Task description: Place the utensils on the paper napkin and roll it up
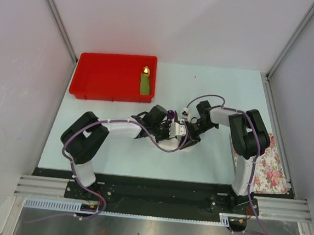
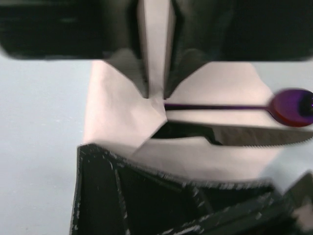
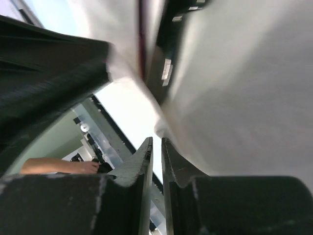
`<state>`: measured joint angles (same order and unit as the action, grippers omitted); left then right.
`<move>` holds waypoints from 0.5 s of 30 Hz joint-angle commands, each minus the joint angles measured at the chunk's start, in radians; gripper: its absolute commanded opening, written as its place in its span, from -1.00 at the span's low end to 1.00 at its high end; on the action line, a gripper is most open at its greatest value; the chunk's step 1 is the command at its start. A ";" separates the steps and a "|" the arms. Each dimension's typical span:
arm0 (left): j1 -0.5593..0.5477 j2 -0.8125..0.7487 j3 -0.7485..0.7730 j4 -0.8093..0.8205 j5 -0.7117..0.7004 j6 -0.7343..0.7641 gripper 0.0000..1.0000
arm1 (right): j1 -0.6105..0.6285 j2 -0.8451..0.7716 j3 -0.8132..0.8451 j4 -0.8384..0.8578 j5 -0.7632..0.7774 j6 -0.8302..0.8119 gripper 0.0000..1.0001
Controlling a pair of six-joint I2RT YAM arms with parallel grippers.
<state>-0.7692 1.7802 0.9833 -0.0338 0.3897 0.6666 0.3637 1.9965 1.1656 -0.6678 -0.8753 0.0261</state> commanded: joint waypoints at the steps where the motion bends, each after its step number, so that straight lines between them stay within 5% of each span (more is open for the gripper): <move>1: 0.070 -0.094 0.063 -0.099 0.066 -0.204 -0.30 | 0.004 0.044 0.014 0.013 0.050 0.001 -0.69; 7: 0.150 -0.145 0.075 -0.206 0.287 -0.617 -0.11 | 0.003 0.045 0.022 0.014 0.064 0.005 -0.72; 15: 0.156 -0.139 -0.112 0.072 0.440 -1.012 -0.17 | 0.007 0.042 0.020 0.013 0.079 0.006 -0.72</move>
<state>-0.6086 1.6295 0.9405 -0.1032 0.7090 -0.0959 0.3637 2.0346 1.1690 -0.6685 -0.8597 0.0368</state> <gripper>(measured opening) 0.438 0.140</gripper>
